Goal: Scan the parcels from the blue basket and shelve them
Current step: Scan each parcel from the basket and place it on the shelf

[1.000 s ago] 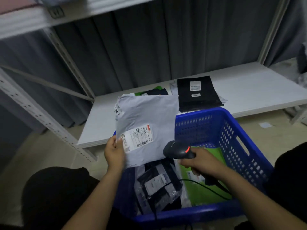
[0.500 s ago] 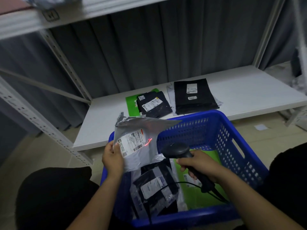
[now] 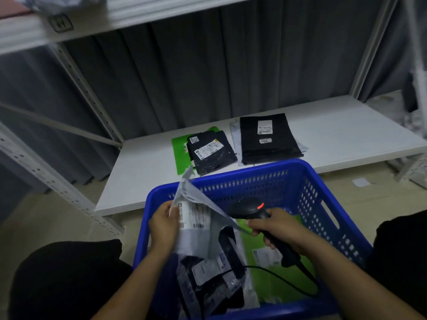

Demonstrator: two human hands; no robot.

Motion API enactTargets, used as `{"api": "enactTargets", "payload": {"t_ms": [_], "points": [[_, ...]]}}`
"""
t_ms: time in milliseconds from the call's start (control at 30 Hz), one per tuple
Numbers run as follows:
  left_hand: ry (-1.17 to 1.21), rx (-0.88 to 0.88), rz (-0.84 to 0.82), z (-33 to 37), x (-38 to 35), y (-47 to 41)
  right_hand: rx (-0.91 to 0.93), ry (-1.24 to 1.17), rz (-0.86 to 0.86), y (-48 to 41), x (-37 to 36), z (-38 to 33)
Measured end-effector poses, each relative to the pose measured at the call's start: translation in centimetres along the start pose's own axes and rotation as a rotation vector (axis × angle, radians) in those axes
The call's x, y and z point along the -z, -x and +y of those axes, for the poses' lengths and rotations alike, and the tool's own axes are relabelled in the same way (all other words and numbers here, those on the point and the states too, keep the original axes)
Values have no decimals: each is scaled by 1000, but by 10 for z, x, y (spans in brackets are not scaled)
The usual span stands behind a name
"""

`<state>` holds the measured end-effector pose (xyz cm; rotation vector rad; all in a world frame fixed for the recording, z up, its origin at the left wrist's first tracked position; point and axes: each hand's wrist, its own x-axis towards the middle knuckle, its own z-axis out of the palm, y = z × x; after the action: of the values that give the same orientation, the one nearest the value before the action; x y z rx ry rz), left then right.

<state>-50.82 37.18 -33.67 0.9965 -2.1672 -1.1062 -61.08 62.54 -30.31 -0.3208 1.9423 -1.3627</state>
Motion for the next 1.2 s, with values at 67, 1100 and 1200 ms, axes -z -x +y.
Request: {"api": "enactTargets", "payload": {"t_ms": [67, 1100, 1200], "points": [[-110, -64, -93, 10, -5, -10, 16, 16, 51, -7, 13, -8], [592, 651, -265, 164, -348, -222, -49, -80, 559, -128, 255, -60], [489, 590, -227, 153, -372, -236, -64, -25, 588, -132, 255, -57]]}}
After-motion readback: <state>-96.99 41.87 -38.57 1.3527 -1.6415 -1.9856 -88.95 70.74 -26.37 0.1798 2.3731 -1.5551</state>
